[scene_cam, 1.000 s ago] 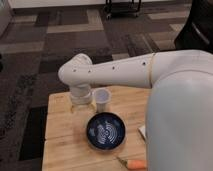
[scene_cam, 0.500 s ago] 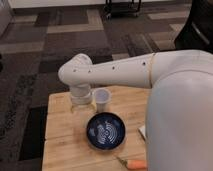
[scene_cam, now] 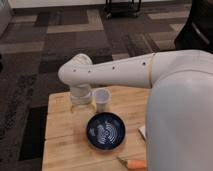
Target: Push the eraser across the table
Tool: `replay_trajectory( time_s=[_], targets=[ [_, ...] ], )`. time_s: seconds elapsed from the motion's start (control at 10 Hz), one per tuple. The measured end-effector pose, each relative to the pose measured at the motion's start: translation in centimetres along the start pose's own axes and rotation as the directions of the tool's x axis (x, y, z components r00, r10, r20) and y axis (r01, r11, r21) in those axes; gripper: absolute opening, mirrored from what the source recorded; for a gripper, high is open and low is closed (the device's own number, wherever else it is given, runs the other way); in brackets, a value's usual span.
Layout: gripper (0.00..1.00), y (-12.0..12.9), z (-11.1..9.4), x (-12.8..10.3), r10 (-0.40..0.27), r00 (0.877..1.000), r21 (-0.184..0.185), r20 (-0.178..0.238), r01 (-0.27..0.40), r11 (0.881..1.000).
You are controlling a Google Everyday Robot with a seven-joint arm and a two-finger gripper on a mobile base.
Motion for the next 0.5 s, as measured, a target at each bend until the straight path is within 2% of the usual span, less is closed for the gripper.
replay_trajectory(
  time_s=[0.2,0.5],
  targets=[
    [0.64,0.00,0.00,0.00,0.000,1.000,0.000,0.000,0.000,1.000],
    [0.40,0.00,0.00,0.00,0.000,1.000,0.000,0.000,0.000,1.000]
  ],
)
